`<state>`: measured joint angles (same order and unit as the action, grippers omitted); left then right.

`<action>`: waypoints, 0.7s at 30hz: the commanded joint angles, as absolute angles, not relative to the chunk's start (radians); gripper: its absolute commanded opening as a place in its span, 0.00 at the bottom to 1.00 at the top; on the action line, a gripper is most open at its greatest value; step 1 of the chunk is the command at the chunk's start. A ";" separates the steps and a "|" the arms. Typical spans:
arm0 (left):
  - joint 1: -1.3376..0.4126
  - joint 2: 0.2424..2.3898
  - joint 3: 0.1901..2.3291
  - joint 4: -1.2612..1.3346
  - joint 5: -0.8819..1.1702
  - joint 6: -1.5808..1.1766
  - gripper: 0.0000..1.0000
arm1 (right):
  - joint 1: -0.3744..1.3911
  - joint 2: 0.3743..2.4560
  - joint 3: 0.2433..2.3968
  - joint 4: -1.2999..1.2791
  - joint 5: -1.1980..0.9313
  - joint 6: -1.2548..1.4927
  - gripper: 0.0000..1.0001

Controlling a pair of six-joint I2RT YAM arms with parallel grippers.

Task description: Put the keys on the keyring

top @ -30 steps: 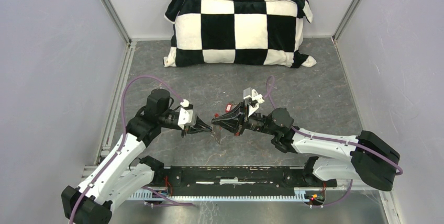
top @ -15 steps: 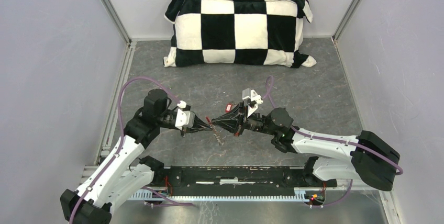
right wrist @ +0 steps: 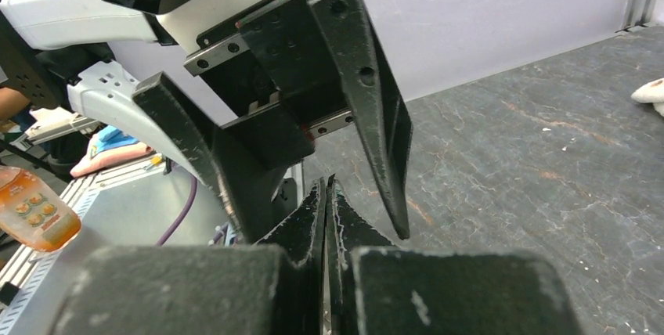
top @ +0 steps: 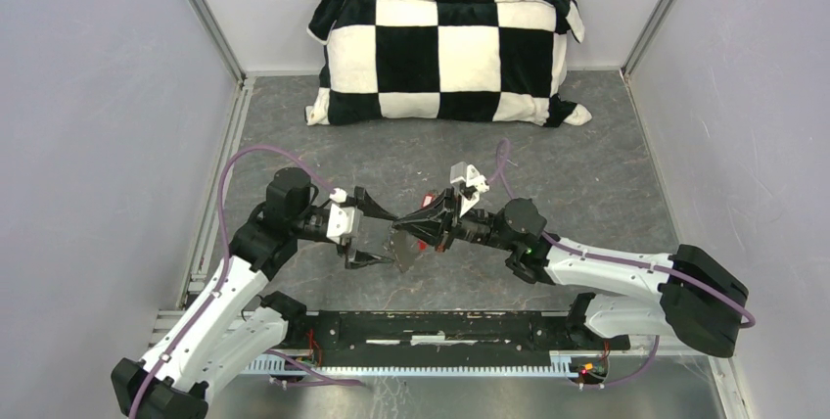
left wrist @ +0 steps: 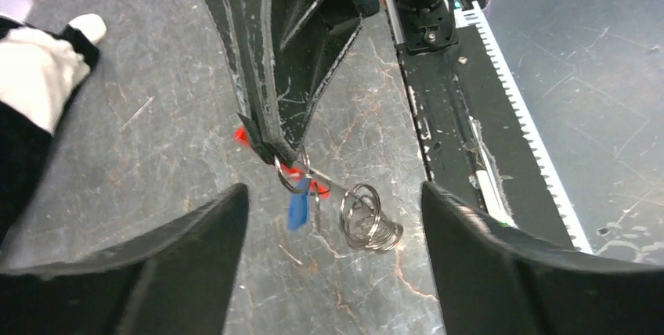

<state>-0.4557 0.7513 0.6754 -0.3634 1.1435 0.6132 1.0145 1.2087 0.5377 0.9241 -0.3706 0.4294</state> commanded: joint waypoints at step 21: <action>-0.456 0.799 0.624 -0.334 0.994 0.543 0.55 | 1.020 1.204 0.689 0.861 -0.301 0.357 0.00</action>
<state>-0.4557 0.8150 0.6174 -0.3801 1.0298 0.5152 1.0145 1.2121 0.6395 0.8349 -0.3161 0.3614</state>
